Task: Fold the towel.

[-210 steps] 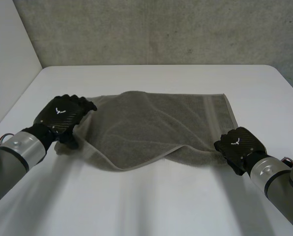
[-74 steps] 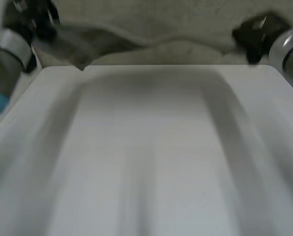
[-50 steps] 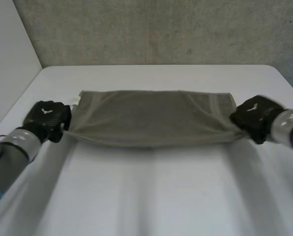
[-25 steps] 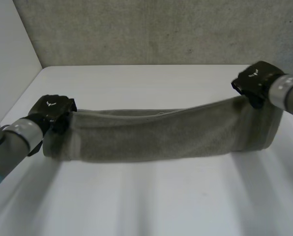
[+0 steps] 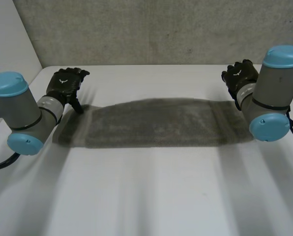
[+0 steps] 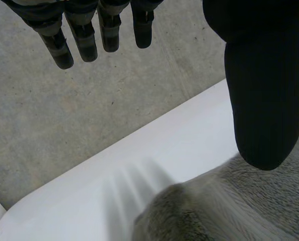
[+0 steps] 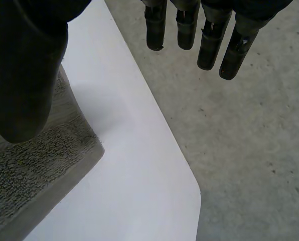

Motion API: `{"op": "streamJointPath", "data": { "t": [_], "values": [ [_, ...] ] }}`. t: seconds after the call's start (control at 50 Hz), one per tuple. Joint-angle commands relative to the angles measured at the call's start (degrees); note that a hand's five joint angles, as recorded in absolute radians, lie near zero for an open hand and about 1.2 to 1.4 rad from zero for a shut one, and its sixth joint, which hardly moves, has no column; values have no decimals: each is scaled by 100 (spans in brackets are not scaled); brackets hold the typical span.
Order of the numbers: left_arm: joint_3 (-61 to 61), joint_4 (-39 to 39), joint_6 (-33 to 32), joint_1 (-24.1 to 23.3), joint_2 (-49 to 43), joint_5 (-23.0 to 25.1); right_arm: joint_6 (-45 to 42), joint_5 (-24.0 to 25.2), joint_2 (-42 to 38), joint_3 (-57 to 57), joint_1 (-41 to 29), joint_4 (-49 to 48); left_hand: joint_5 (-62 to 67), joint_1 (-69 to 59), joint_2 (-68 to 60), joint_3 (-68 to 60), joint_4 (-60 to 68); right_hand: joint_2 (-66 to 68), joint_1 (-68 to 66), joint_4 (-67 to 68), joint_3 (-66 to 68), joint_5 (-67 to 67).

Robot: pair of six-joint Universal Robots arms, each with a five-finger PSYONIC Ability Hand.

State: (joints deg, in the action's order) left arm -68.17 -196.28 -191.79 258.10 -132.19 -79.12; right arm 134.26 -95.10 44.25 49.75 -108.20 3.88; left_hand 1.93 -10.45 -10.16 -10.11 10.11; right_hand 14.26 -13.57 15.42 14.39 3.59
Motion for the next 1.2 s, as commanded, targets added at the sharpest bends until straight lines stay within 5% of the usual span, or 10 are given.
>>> {"op": "streamJointPath", "data": {
  "t": [0.02, 0.18, 0.4, 0.6, 1.04, 1.2],
  "values": [
    [-539, 169, 19, 4, 519, -51, 521, 53, 1004, 850, 71, 17, -193, 45, 16, 11, -11, -426, 357, -542, -439, -359],
    [-1541, 125, 37, 12, 1433, -16, 514, 412, 2025, 2440, 159, 61, -193, 45, 16, 11, -11, -426, 357, -542, -439, -359],
    [-2279, -587, 432, -190, 1785, -25, 549, 704, 1957, 3629, 554, -88, -193, 45, 16, 11, -11, -168, 100, -285, -181, -102],
    [-2727, -1447, 687, -190, 1793, -16, 540, 730, 1236, 3674, 809, -1133, -193, 45, 16, 11, -11, 1432, -1500, 1315, 1418, 1498],
    [-2939, -1510, 687, -190, 1881, -7, 698, 765, 752, 3410, 1152, -1548, -193, 45, 16, 11, -11, 2678, -2746, 2561, 2665, 2744],
    [-3026, -1624, 687, -190, 1916, -7, 1155, 1143, 822, 3419, 1178, -1627, -193, 45, 16, 11, -11, 6574, -6643, 6458, 6561, 6641]
  ]
}}
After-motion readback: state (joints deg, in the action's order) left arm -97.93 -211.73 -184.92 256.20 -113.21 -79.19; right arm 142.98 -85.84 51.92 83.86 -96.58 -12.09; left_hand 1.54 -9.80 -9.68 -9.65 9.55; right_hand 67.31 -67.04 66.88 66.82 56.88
